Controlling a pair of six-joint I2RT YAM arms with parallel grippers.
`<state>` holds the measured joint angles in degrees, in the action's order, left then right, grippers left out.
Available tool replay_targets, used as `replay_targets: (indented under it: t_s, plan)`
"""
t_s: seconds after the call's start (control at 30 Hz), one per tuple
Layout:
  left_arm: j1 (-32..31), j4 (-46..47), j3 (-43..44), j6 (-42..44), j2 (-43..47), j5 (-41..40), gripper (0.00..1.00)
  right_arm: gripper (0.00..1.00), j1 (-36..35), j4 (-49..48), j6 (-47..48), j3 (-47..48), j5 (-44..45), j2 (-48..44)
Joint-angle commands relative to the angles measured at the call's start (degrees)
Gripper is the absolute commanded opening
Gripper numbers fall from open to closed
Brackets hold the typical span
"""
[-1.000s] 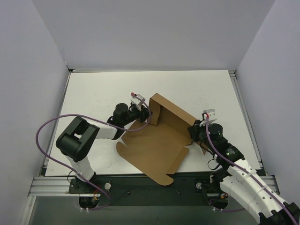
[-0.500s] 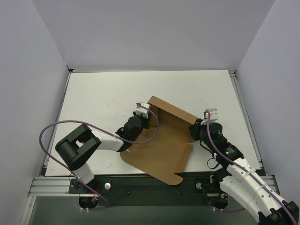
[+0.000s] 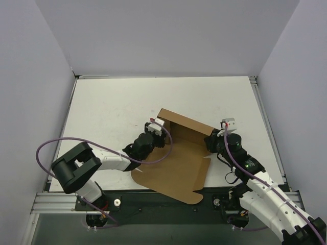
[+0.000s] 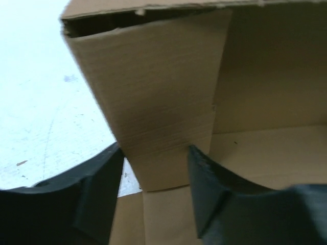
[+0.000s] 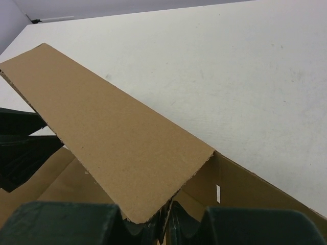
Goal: Fold the paper box
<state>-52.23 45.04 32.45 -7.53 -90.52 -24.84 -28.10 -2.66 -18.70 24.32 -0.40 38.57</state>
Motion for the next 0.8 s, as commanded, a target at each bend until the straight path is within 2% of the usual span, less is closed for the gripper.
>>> replay_targets:
  t_s: [0.0, 0.07, 0.2, 0.3, 0.47, 0.53, 0.77]
  plan:
    - [0.5, -1.7, -3.5, 0.1, 6.5, 18.6, 0.68, 0.11, -0.4, -1.4, 4.5, 0.6, -7.7, 0.6]
    - [1.8, -2.1, -5.5, -0.7, 10.3, 21.6, 0.73, 0.1, -0.4, -1.4, 6.6, 0.9, -8.2, 0.1]
    - [7.9, -2.7, -10.7, -3.3, 18.2, 29.0, 0.93, 0.09, 0.1, -0.9, 8.2, 1.4, -12.1, -0.3]
    - [10.9, -4.8, -13.5, -3.9, 24.5, 36.2, 0.96, 0.09, 0.2, -0.9, 8.4, 1.7, -14.2, 0.2]
    - [14.0, -12.9, -12.9, -2.9, 32.4, 40.7, 0.97, 0.09, 0.8, -0.9, 8.6, 1.9, -17.0, 0.3]
    - [15.2, -15.3, -13.4, -2.4, 33.5, 39.9, 0.97, 0.09, 0.9, -0.9, 8.3, 2.0, -17.6, 0.4]
    - [19.7, -13.0, -14.0, -2.8, 32.9, 42.6, 0.97, 0.1, 0.9, -0.9, 8.2, 2.5, -20.5, 1.9]
